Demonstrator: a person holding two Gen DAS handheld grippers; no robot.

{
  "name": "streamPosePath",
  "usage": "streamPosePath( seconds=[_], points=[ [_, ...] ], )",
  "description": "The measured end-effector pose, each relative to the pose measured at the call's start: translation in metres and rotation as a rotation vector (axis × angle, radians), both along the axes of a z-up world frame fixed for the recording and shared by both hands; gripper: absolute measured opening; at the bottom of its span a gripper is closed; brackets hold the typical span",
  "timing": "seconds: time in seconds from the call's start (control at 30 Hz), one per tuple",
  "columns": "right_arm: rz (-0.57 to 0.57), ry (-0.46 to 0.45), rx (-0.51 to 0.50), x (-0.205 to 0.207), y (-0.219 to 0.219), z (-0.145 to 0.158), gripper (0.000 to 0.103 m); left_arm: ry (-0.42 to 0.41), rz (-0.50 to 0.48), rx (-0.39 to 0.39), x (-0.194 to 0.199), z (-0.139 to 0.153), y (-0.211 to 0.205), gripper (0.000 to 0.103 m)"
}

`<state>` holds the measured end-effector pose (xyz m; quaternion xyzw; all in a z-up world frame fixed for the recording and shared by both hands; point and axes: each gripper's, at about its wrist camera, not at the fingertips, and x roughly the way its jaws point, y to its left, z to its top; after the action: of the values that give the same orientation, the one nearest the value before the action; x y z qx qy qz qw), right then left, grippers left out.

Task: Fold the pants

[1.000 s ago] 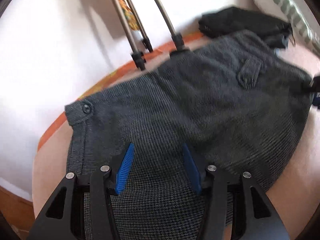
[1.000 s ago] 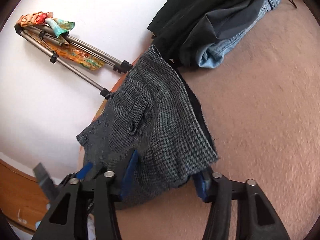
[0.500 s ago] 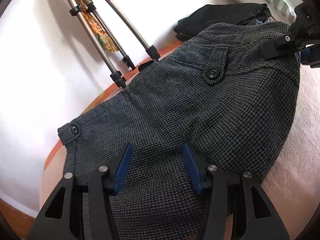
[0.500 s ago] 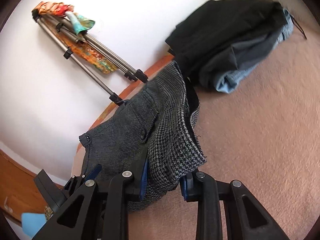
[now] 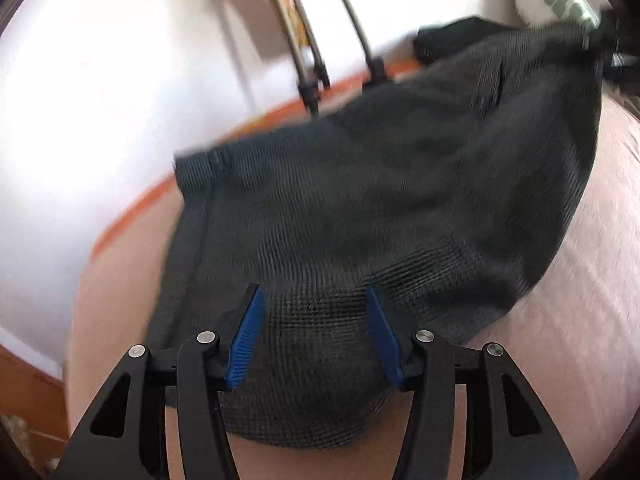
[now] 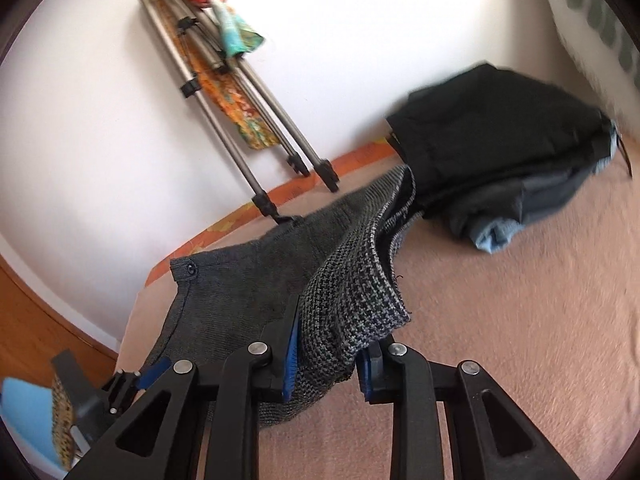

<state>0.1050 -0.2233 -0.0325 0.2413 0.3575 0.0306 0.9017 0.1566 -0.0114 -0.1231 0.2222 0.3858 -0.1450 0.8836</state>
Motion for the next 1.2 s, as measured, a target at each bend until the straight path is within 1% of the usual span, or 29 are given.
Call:
streamPosePath(
  seconds=[0.07, 0.17, 0.2, 0.27, 0.4, 0.5, 0.53, 0.63, 0.77, 0.87, 1.0, 1.07, 1.1, 1.13, 1.17, 1.2],
  points=[
    [0.012, -0.014, -0.034, 0.005, 0.011, 0.01, 0.023, 0.014, 0.006, -0.05, 0.0, -0.001, 0.006, 0.053],
    [0.044, -0.035, -0.086, 0.012, 0.031, 0.026, 0.023, 0.058, 0.005, -0.109, 0.003, 0.01, 0.015, 0.052],
    [0.063, -0.045, -0.111, 0.014, 0.04, 0.032, 0.023, 0.054, 0.01, -0.126, 0.004, 0.017, 0.019, 0.052],
    [0.106, -0.066, -0.165, 0.018, 0.059, 0.043, 0.023, 0.017, 0.028, -0.167, 0.0, 0.036, 0.038, 0.052],
    [0.207, -0.096, -0.256, 0.031, 0.106, 0.06, 0.023, -0.025, 0.126, -0.263, -0.007, 0.064, 0.09, 0.052],
    [0.267, -0.113, -0.323, 0.042, 0.145, 0.065, 0.022, -0.036, 0.214, -0.316, -0.007, 0.071, 0.134, 0.052],
    [0.291, -0.119, -0.35, 0.046, 0.161, 0.065, 0.021, -0.032, 0.236, -0.32, -0.005, 0.071, 0.144, 0.052],
    [0.374, -0.119, -0.418, 0.056, 0.208, 0.061, 0.019, -0.03, 0.312, -0.344, -0.009, 0.066, 0.179, 0.052],
    [0.505, -0.106, -0.524, 0.064, 0.274, 0.042, 0.015, -0.032, 0.394, -0.389, -0.008, 0.062, 0.212, 0.052],
    [0.603, -0.039, -0.576, 0.073, 0.323, 0.011, 0.013, -0.042, 0.426, -0.392, -0.01, 0.061, 0.226, 0.052],
    [0.682, 0.008, -0.669, 0.075, 0.361, -0.024, 0.013, -0.044, 0.445, -0.39, -0.018, 0.061, 0.236, 0.052],
    [0.698, 0.016, -0.671, 0.073, 0.365, -0.029, 0.013, -0.046, 0.444, -0.387, -0.019, 0.062, 0.235, 0.052],
    [0.71, 0.017, -0.655, 0.074, 0.364, -0.029, 0.018, -0.046, 0.442, -0.384, -0.019, 0.064, 0.233, 0.052],
    [0.721, 0.01, -0.636, 0.074, 0.363, -0.028, 0.026, -0.047, 0.441, -0.382, -0.019, 0.065, 0.233, 0.052],
    [0.735, 0.003, -0.608, 0.072, 0.361, -0.026, 0.03, -0.049, 0.438, -0.381, -0.018, 0.066, 0.233, 0.052],
    [0.763, -0.007, -0.54, 0.072, 0.354, -0.019, 0.035, -0.051, 0.435, -0.379, -0.019, 0.069, 0.233, 0.052]
  ],
)
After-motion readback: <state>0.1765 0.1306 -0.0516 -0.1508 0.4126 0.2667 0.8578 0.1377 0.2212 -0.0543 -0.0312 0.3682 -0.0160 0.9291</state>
